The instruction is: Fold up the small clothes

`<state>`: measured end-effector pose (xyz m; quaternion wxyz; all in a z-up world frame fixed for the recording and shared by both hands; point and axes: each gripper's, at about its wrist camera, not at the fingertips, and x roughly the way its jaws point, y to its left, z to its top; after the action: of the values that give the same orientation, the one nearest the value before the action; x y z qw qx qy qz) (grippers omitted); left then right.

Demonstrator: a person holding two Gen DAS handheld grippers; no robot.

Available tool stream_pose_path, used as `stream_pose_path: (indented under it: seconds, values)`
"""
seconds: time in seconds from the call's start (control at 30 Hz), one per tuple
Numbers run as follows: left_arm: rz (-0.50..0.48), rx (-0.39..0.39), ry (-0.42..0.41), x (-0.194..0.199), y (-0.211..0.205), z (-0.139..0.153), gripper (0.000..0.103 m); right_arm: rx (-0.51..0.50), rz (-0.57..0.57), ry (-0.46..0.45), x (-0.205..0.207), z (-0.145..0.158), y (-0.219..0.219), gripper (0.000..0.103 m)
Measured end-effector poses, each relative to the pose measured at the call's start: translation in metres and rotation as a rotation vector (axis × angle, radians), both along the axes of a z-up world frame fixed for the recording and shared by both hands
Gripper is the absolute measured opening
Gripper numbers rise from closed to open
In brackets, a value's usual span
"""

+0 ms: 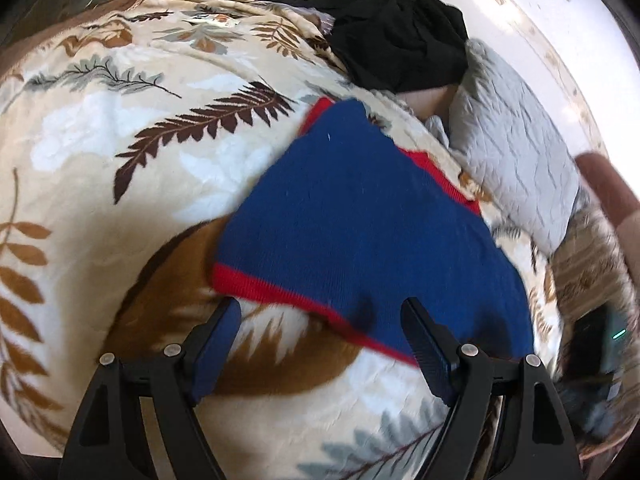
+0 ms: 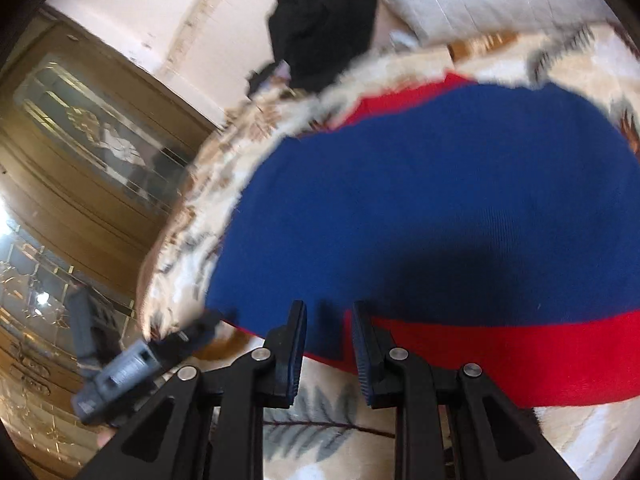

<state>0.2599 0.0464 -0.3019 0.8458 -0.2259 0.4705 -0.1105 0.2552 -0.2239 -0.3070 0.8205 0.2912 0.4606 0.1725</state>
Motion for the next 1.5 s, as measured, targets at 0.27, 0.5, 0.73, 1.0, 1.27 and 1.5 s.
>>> stream_pose_path:
  seconds: [0.27, 0.5, 0.73, 1.0, 1.27, 1.5]
  values:
    - [0.102, -0.090, -0.012, 0.023, 0.013, -0.003, 0.077, 0.042, 0.003, 0.094, 0.008, -0.024, -0.009, 0.021]
    - [0.084, -0.003, -0.053, 0.034, 0.004, -0.003, 0.019, 0.051, 0.013, 0.083, 0.006, -0.025, -0.008, 0.021]
    - [-0.002, 0.034, -0.192, 0.032, -0.013, 0.032, 0.013, 0.084, -0.017, 0.038, 0.001, -0.008, -0.024, 0.025]
    - [-0.176, 0.092, -0.312, 0.025, -0.067, 0.087, 0.011, 0.201, -0.154, 0.150, 0.006, -0.026, -0.074, 0.024]
    - [-0.386, 0.130, -0.357, 0.013, -0.160, 0.099, 0.010, 0.387, -0.314, 0.081, -0.008, -0.005, -0.149, 0.033]
    - [-0.581, 0.275, -0.246, 0.001, -0.223, 0.038, 0.010, 0.576, -0.364, 0.098, 0.001, -0.016, -0.178, 0.077]
